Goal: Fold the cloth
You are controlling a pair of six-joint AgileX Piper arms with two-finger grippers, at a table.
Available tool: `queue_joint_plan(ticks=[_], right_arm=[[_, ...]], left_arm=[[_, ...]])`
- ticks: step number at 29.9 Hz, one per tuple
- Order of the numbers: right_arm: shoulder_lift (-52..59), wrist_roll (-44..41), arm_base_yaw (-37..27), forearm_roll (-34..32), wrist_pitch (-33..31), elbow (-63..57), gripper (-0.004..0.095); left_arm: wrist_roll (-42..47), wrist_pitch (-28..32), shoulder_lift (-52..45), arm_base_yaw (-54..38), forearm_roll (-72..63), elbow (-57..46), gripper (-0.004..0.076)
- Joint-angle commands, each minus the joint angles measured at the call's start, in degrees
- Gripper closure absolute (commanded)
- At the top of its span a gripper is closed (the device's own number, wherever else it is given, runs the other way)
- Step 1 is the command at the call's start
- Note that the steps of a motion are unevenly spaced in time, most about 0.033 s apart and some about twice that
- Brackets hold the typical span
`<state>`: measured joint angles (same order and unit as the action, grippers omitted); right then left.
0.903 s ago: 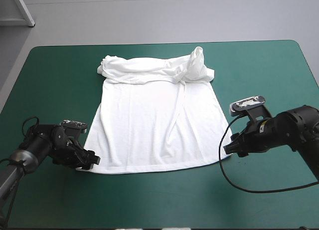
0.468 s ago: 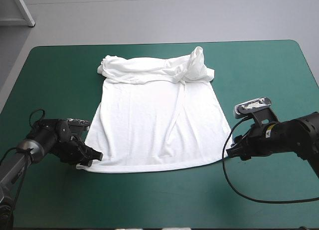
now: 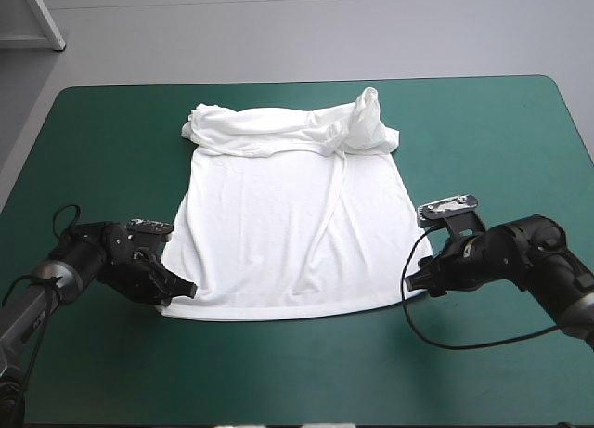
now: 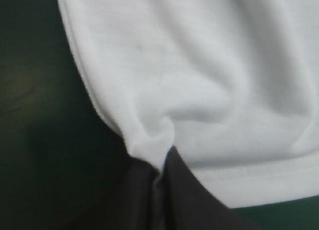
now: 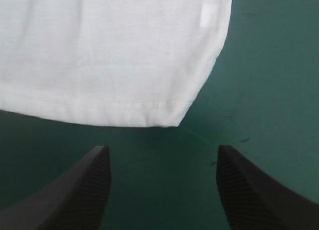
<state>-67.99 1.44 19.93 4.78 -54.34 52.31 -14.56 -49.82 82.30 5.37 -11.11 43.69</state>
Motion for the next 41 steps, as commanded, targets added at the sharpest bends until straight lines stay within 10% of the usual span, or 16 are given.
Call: queue_joint_plan(ticks=[1,16,24,41], right_arm=[[-2.5,0.5,-0.3,0.1,6.4,1.1,0.0328],[-21.0,4.0,-0.2,10.9,11.2,1.1,0.0353],[-21.5,9.3,-0.2,14.3,12.0,1.1,0.0920],[-9.4,12.9,-0.2,9.3,14.3,14.5,0.0925]], left_arm=[[-0.9,2.2,1.4,0.5,-4.6,-1.4,0.0705],[-1.3,1.3,1.4,0.5,-5.1,-1.4,0.0705],[-1.3,3.0,1.4,0.5,-7.9,-1.4,0.0705],[-3.3,1.5,-7.9,0.4,-6.7,17.8,0.0704]])
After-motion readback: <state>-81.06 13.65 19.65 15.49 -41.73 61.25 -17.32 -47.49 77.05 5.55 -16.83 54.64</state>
